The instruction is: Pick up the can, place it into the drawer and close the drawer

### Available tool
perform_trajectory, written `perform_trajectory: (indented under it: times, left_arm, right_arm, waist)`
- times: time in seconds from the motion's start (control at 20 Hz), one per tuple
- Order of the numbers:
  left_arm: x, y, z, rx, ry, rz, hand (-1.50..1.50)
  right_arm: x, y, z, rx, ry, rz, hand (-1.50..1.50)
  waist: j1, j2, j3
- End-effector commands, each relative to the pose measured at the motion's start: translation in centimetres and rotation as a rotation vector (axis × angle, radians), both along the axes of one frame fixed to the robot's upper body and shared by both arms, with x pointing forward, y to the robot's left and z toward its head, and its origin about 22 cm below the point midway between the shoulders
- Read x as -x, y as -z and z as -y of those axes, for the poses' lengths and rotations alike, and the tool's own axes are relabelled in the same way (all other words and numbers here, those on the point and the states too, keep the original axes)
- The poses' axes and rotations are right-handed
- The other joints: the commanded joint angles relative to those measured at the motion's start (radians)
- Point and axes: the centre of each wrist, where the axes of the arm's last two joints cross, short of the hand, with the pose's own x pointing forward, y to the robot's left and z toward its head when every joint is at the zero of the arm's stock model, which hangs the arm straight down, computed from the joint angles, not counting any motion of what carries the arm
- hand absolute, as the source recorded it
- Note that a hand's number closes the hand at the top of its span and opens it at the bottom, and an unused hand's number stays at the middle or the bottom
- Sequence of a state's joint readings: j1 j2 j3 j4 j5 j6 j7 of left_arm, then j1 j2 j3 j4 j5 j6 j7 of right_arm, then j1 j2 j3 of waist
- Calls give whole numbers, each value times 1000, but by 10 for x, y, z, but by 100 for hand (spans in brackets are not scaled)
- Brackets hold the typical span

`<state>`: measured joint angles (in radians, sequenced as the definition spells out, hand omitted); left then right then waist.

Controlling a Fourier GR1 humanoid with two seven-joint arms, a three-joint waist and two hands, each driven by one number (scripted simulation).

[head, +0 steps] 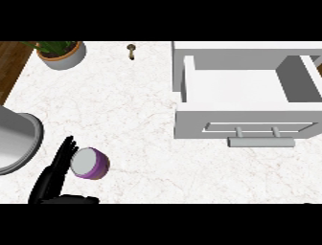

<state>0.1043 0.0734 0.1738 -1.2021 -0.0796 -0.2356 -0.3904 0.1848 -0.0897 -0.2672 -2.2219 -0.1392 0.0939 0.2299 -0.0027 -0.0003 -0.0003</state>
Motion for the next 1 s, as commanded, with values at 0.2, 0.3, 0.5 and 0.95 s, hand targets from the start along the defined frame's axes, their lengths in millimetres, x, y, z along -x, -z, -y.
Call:
perform_trajectory:
  times: [0.2, 0.3, 0.5, 0.95]
  left_arm:
    - [-25, 27, 5, 1, -40, -22, -150]
    - [-32, 33, -14, 21, -20, -20, -150]
    - [-36, 48, -1, 28, 10, -17, -150]
    - [-59, 45, -6, 59, 155, -20, -150]
  right_arm:
    - [-10, -18, -5, 6, -11, -2, -150]
    - [-5, -24, -21, 14, -8, 8, -150]
    - [4, -27, -1, 12, 1, 1, -150]
    - [-3, -21, -18, 28, -2, 14, -150]
  waist:
    - [0, 0, 0]
    - [-2, 1, 0]
    - [-4, 1, 0]
    - [-7, 3, -1]
